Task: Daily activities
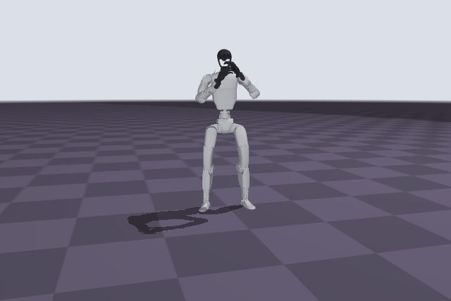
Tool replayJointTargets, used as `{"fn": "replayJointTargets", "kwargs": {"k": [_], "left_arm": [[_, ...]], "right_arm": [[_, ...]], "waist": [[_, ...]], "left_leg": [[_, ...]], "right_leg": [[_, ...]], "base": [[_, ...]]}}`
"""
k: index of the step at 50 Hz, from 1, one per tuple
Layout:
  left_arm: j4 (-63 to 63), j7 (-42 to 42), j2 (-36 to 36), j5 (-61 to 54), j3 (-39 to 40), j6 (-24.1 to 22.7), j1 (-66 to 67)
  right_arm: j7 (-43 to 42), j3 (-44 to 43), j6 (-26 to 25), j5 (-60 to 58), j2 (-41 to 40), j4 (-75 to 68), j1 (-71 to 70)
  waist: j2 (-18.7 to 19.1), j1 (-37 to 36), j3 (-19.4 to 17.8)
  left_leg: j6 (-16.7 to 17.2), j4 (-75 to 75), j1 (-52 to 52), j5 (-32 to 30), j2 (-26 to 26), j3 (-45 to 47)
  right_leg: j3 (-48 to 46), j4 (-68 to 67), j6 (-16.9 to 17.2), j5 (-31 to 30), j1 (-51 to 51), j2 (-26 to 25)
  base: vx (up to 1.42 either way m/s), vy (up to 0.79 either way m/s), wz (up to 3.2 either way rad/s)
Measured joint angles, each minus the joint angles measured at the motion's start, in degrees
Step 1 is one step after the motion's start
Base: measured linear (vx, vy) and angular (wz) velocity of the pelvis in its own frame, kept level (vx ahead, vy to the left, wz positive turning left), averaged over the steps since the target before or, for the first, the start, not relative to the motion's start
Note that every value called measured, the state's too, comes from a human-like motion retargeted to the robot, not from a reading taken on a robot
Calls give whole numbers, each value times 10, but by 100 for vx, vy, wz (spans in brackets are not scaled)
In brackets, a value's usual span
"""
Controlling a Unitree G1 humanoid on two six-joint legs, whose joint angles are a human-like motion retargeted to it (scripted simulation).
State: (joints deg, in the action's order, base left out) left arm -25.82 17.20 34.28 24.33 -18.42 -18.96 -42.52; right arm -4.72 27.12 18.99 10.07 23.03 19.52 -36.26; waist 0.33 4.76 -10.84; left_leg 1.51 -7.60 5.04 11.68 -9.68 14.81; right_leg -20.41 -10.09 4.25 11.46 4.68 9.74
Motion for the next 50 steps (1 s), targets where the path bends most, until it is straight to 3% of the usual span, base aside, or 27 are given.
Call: {"fn": "replayJointTargets", "kwargs": {"k": [23,50], "left_arm": [[-20,44,-10,-48,28,-31,13],[13,25,-59,-165,1,-45,101]], "right_arm": [[-59,5,30,25,-32,13,2],[-77,10,37,9,1,41,6]], "waist": [[9,18,-8],[-6,-12,-35]], "left_leg": [[-4,0,6,0,2,17],[-15,-30,3,17,1,17]], "right_leg": [[15,8,3,-5,-1,0],[17,-18,0,14,-5,7]], "base": [[0,0,0],[0,0,0]]}}
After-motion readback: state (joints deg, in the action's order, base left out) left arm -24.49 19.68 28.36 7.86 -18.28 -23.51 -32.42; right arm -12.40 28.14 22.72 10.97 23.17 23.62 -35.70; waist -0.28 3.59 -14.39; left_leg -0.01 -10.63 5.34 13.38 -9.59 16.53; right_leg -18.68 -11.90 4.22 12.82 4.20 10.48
